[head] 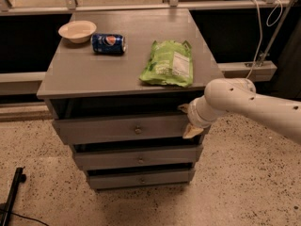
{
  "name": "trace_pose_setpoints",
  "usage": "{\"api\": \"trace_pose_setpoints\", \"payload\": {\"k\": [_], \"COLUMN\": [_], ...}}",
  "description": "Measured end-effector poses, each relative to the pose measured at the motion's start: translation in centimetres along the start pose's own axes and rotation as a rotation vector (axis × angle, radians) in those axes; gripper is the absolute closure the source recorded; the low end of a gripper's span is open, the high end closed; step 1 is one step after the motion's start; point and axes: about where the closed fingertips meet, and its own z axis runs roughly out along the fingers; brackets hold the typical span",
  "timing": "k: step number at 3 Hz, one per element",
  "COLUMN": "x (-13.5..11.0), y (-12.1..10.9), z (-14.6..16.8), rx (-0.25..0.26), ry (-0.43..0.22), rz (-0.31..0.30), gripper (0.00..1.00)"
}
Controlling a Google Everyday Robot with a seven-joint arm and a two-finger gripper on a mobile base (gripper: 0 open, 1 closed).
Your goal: Open top drawer
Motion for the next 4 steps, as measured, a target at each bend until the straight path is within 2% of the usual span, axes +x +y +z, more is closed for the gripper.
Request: {"api": "trace_pose_setpoints", "payload": {"k": [1,3,4], "x": [-0.4,-1.2,-1.2], "y": [0.9,1.5,1.5], "z": [-0.7,-2.0,-2.0], "rx": [-0.007,-0.007,-0.007], "ry": [-0.013,-0.026,-0.026], "rz": [-0.006,-0.019,-0.019], "gripper": [0.34,0.00,0.00]}}
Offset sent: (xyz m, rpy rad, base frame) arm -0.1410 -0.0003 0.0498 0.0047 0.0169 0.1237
